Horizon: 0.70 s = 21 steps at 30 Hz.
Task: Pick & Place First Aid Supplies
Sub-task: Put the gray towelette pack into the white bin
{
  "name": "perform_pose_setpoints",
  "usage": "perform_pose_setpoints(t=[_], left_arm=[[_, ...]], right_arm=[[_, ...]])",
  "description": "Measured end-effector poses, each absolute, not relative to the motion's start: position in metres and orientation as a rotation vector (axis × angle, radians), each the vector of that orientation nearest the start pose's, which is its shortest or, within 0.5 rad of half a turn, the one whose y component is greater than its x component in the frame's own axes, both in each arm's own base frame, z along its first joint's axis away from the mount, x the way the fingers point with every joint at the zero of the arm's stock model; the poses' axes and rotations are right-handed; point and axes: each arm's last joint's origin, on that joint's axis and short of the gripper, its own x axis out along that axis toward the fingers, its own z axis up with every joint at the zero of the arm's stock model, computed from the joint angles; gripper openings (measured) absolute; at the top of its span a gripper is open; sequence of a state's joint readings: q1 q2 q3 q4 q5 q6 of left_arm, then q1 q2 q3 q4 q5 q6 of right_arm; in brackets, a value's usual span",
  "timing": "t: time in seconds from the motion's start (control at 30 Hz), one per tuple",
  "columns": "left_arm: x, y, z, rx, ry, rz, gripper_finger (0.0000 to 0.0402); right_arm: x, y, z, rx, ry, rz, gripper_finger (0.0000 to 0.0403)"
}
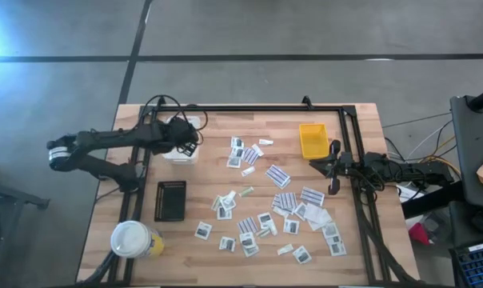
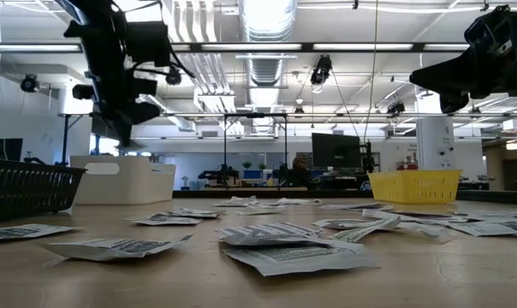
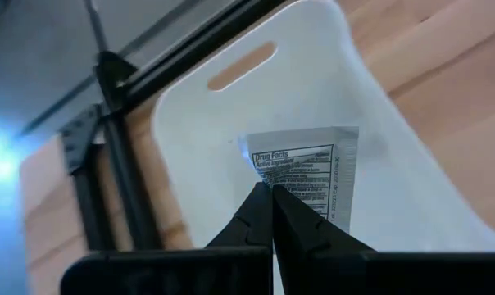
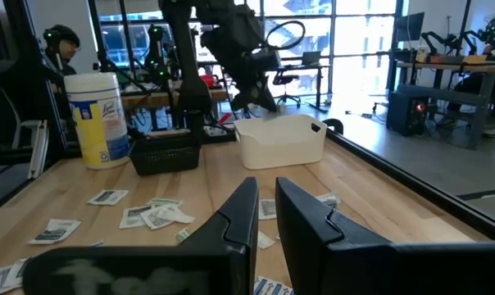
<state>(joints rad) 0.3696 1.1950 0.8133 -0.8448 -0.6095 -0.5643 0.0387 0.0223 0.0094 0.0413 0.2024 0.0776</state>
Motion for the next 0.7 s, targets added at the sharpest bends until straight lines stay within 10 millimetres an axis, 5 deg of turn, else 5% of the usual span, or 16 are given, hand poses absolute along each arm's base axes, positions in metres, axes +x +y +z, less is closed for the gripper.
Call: perform_pose_setpoints(t=[0.7], left_arm=[[0.192,0.114,0.199,-0.393,1.003,1.166,0.0]], right_arm=[[0.098,-0.001,0.169,0.233,-0.044,-0.136,0.0043]])
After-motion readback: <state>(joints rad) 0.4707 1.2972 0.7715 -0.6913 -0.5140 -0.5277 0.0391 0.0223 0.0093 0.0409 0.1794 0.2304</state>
